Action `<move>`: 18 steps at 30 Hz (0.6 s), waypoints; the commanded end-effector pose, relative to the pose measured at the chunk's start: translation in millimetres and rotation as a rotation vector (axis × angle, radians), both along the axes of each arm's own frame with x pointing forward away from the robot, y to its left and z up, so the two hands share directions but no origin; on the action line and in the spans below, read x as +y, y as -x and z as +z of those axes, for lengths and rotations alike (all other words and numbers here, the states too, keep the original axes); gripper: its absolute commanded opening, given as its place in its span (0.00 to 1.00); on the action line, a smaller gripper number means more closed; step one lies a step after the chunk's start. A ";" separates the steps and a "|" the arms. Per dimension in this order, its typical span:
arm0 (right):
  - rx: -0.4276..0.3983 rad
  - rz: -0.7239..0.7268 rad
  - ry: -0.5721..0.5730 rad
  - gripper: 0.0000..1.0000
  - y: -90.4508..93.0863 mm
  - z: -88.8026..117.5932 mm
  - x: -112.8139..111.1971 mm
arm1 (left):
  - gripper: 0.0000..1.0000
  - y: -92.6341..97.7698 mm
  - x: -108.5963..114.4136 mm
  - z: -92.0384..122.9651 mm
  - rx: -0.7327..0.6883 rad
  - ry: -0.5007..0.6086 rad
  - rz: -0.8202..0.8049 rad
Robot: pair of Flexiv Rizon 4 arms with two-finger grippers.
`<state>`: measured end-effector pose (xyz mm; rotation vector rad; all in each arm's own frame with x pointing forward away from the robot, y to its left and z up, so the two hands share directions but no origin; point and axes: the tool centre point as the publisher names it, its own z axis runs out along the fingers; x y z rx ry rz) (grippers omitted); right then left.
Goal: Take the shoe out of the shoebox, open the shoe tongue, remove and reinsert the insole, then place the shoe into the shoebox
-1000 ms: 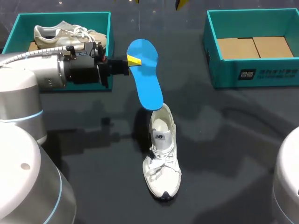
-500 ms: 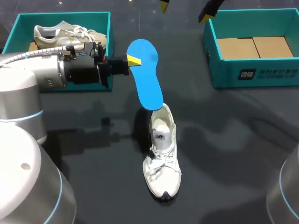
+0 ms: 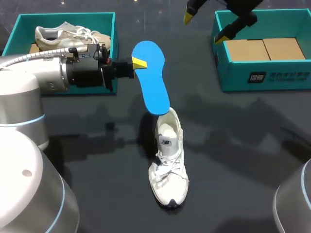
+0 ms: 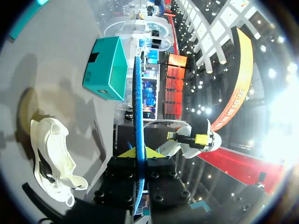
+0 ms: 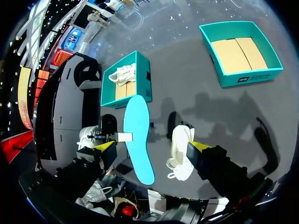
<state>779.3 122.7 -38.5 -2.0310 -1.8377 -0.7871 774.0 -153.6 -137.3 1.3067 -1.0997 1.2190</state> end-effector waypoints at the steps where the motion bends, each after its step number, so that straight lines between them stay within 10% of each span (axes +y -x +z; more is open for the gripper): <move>1: -0.058 0.036 -0.422 1.00 7.3 -11.4 -14.1 | 0.00 0.3 -0.3 -0.7 -0.001 0.000 0.000; 18: -0.080 0.002 -0.625 1.00 8.7 -41.0 -31.3 | 0.00 0.3 -0.3 -0.7 -0.001 0.000 0.000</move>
